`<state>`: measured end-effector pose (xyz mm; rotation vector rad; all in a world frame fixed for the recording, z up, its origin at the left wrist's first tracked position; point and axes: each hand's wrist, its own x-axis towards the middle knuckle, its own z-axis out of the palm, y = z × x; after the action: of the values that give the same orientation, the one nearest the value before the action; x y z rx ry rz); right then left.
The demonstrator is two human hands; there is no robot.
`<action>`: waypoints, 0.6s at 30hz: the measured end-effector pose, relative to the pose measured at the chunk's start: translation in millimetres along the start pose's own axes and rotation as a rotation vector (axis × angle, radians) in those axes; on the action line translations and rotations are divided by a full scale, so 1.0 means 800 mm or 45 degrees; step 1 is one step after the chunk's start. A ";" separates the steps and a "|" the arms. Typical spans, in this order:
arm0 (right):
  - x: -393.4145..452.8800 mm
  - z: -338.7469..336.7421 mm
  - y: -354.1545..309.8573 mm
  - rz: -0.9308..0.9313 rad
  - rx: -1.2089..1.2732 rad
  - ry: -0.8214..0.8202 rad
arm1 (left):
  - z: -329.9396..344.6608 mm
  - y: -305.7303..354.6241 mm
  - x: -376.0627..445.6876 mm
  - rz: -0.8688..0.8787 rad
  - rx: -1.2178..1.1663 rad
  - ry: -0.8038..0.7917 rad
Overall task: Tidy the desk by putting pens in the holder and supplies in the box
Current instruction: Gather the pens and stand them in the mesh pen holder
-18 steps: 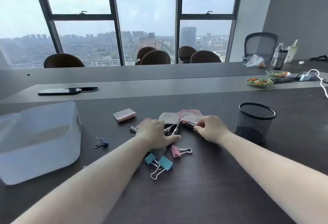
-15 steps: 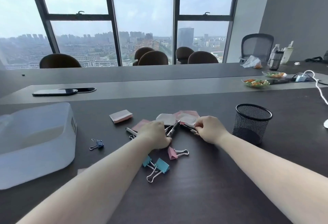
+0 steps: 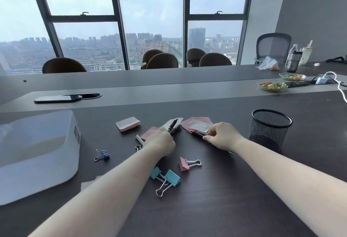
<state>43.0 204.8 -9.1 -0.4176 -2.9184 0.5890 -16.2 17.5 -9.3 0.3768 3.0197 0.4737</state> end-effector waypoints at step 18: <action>0.011 0.011 -0.034 -0.008 0.233 -0.030 | 0.002 -0.031 0.024 -0.287 -0.923 -0.357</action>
<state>26.3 179.9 -5.9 -0.3810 -2.8528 0.8567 -40.7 -0.3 -19.3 0.0414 2.3646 1.2901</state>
